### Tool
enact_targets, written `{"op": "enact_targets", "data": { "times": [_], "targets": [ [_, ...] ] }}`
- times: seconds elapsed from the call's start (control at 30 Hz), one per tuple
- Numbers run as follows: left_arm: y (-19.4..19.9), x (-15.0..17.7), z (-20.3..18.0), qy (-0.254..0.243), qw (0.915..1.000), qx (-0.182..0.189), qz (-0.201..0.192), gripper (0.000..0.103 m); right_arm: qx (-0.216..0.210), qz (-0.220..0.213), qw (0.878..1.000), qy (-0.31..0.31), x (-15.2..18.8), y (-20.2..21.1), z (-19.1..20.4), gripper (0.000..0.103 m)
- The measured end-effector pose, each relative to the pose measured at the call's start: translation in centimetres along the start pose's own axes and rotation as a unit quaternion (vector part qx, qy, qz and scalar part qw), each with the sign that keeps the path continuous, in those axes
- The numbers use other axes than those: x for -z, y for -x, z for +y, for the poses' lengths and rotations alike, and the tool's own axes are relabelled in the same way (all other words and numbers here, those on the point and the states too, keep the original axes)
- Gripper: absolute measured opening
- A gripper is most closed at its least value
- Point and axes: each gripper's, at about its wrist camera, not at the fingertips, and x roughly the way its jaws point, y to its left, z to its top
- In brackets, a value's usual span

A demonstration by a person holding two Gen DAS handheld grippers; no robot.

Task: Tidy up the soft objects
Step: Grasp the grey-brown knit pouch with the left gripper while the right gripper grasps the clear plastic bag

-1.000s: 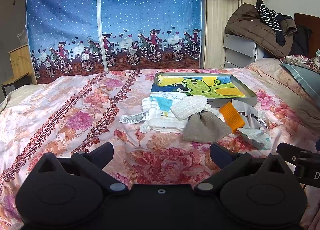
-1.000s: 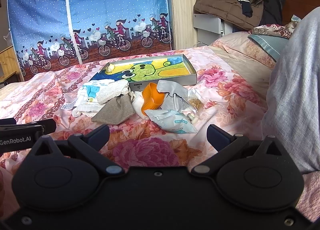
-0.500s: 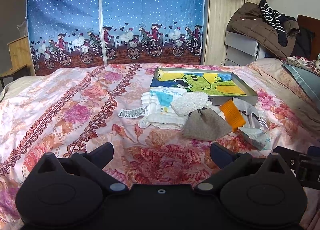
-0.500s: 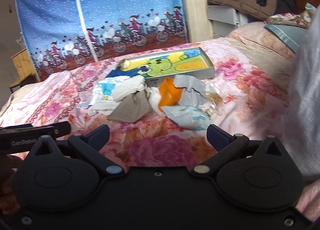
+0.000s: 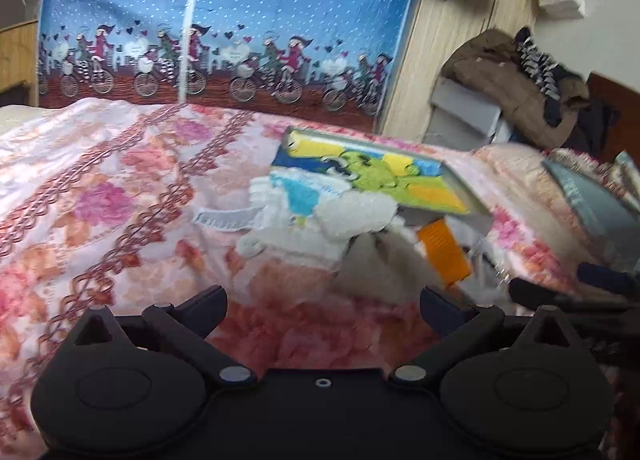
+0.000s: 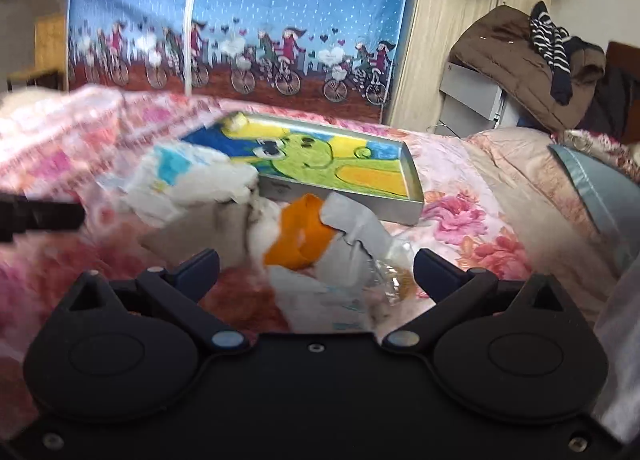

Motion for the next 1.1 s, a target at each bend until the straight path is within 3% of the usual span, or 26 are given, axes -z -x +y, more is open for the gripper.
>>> {"op": "enact_targets", "data": {
  "times": [0.17,0.43,0.5,0.63,0.73,0.8,0.9,0.93,0.97,1.1],
  "targets": [
    [-4.1,-1.2,-0.3,-0.003,0.9993,0.036,-0.008,0.102,0.004,0.056,0.998,0.012,0.8,-2.7,0.8,0.103],
    [-11.3,-1.5,-0.4,0.028,0.9933,0.090,0.067,0.099,0.043,0.074,0.993,0.082,1.7,-4.7,2.8,0.102],
    [-12.3,-1.3,-0.2,0.036,0.9922,0.089,0.080,0.093,0.046,0.067,0.992,0.097,1.9,-4.6,3.5,0.096],
    [-13.2,-1.2,0.4,0.058,0.9897,0.093,0.093,0.083,0.033,0.071,0.993,0.090,1.8,-5.1,3.9,0.067],
    [-13.6,-1.1,0.7,0.073,0.9861,0.102,0.109,0.067,0.024,0.072,0.995,0.070,1.7,-5.1,3.4,0.050],
    [-13.9,-0.9,0.8,0.074,0.9844,0.107,0.118,0.048,0.019,0.073,0.995,0.060,1.9,-5.1,2.7,0.042],
    [-14.1,-0.6,0.8,0.073,0.9834,0.108,0.126,0.036,0.016,0.076,0.995,0.059,2.0,-5.1,2.5,0.032],
    [-14.2,-0.6,0.8,0.074,0.9829,0.110,0.128,0.034,0.016,0.075,0.995,0.062,2.1,-5.0,2.6,0.026],
    [-14.2,-0.5,0.8,0.074,0.9826,0.112,0.128,0.024,0.014,0.074,0.995,0.063,2.1,-4.8,2.6,0.017],
    [-13.8,-0.2,0.3,0.055,0.9844,0.114,0.122,0.013,0.023,0.073,0.993,0.092,2.3,-4.7,3.3,0.010]
  ]
}}
